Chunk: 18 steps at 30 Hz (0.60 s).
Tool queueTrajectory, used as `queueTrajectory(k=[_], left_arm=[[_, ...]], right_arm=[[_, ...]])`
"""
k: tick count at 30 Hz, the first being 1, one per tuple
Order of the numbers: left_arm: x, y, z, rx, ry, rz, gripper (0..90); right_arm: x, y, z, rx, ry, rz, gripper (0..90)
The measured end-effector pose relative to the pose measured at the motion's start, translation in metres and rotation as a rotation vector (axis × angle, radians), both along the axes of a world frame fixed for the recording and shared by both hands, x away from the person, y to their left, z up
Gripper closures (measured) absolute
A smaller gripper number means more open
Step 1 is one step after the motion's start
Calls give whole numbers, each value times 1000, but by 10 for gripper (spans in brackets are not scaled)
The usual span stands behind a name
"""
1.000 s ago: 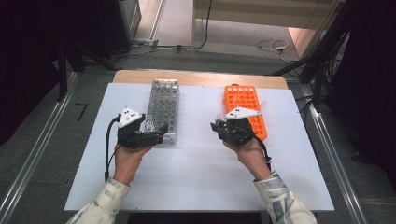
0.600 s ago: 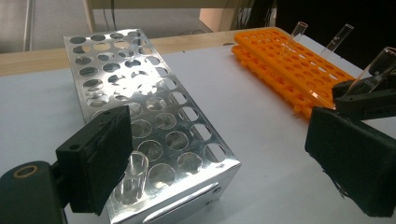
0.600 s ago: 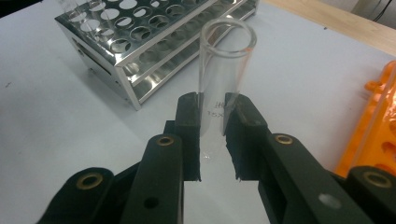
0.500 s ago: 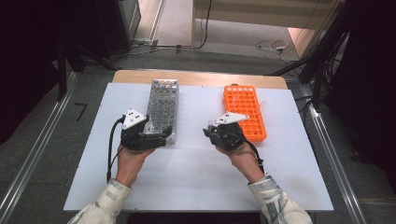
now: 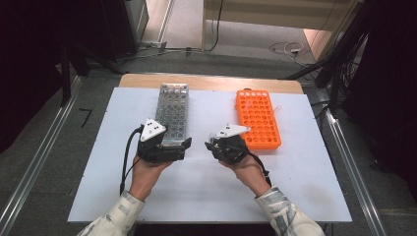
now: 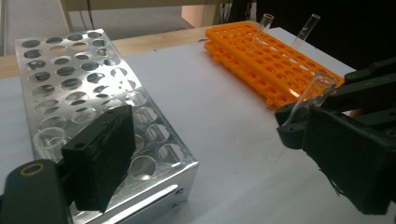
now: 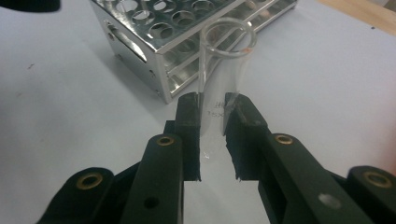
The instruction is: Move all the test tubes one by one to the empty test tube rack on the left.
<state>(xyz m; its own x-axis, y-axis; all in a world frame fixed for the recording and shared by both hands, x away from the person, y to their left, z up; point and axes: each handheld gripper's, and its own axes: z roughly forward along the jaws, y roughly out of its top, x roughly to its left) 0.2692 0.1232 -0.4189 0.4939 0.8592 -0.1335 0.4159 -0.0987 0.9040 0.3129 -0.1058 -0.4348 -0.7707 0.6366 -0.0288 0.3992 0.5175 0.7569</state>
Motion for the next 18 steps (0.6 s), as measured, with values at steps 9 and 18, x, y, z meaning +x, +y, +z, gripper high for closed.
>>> queueTrajectory(k=[9,18], left_arm=[[-7,-23,-2,0,-8,-106,203],[-9,-33,-8,15,-7,-158,450]], right_arm=[[-7,12,-3,-4,3,45,733],[-16,24,-8,-12,15,90,733]])
